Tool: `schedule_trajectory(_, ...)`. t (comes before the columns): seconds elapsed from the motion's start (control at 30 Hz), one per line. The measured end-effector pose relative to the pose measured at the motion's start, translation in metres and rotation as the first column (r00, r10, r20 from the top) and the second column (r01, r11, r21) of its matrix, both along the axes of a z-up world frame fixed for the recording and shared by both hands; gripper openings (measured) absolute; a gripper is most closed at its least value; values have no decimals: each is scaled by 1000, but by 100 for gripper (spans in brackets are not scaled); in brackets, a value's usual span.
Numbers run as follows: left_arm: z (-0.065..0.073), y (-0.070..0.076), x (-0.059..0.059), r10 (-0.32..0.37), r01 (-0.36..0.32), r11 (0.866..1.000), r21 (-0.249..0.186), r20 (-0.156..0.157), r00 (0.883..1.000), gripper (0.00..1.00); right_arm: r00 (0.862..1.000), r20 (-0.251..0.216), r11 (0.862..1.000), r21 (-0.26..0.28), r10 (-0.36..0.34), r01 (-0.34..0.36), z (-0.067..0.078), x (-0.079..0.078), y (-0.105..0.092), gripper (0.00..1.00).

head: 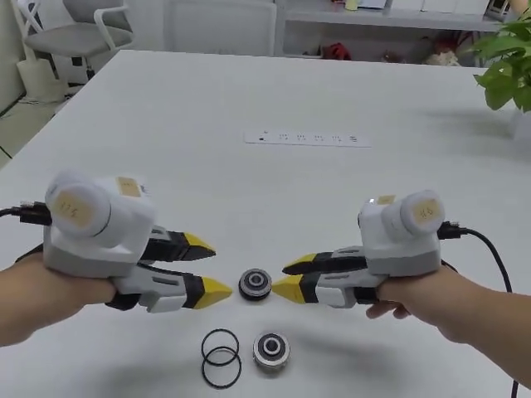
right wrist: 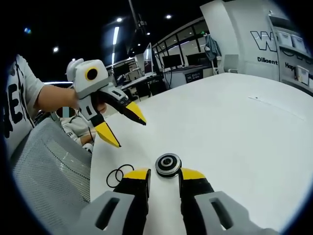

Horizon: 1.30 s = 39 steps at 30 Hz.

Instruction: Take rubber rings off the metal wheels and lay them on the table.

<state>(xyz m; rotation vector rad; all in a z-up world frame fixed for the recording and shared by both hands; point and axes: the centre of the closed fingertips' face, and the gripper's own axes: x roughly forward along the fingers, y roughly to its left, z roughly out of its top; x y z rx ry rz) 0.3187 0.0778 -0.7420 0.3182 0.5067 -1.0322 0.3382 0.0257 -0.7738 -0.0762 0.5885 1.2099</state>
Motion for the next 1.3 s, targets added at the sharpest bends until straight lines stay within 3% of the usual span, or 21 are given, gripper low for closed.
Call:
schedule_trajectory(0.63, -15, -9, 13, -8, 8, 1000, -2, -33, 999, 35, 1000, 1, 1000, -17, 2, -2, -15, 3, 0, 22)
schedule_trajectory(1.3, -30, -21, 18, -30, 30, 1000, 2, -65, 997, 33, 1000, -4, 1000, -19, 16, -16, -22, 2, 5, 24)
